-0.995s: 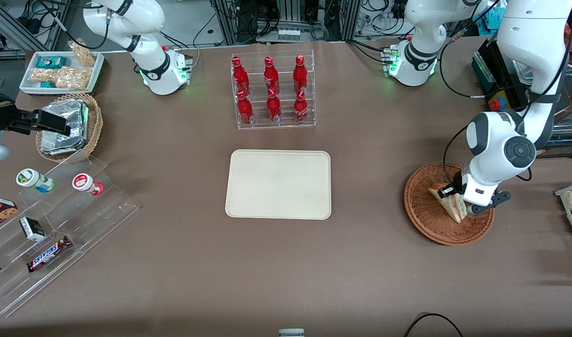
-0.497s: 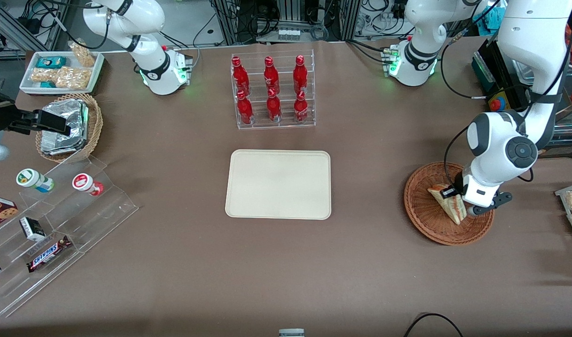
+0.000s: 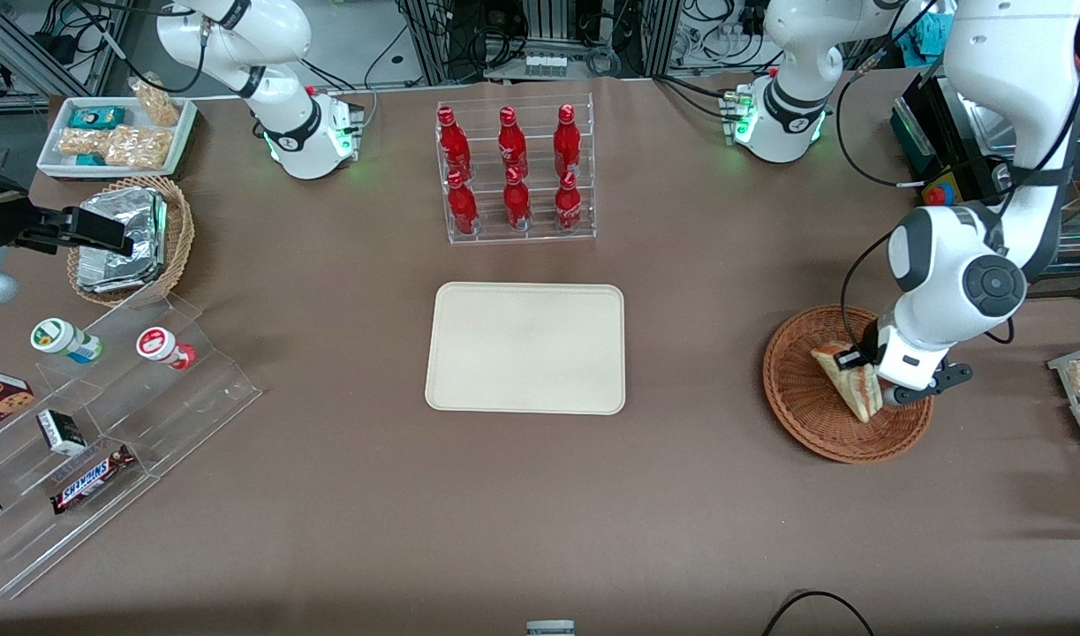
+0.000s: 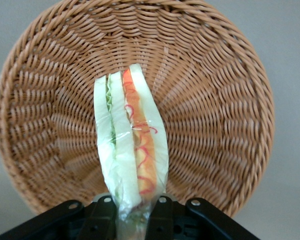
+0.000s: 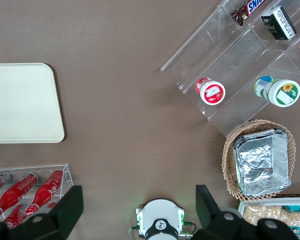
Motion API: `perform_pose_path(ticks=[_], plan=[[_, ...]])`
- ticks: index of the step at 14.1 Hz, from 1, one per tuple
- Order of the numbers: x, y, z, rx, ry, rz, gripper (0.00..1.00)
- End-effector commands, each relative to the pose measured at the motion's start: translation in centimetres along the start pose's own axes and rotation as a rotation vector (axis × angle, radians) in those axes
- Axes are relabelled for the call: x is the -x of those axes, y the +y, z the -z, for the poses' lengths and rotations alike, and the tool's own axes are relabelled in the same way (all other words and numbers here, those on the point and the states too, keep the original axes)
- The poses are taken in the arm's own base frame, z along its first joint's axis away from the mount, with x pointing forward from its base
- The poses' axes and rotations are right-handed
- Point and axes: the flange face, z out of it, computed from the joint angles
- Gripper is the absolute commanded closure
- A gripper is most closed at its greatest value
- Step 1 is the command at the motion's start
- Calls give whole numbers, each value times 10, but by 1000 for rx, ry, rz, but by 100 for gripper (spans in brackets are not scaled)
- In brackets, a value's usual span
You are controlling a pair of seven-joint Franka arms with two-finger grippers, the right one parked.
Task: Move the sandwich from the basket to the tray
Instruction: 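Lift the sandwich and carry it with the left gripper over the tray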
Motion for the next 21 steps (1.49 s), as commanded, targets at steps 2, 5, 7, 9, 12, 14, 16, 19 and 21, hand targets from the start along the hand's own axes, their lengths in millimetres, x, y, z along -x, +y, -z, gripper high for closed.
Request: perform_pose_path(ticks=[2,5,7,9,12,14,16,19,21], plan=[[17,19,37,-34,-51,-118,85],[35,57,69,-61,-107,-185,84],[46,91,94,-81,-168,-235,84],[55,115,109,-70,-165,-260,84],[77,167,116,16,-186,-319,84],[87,206,120,49,-192,-341,84],[104,245,114,46,-195,-367,84],[125,286,102,46,-216,-407,83],[139,306,97,26,-214,-410,83]])
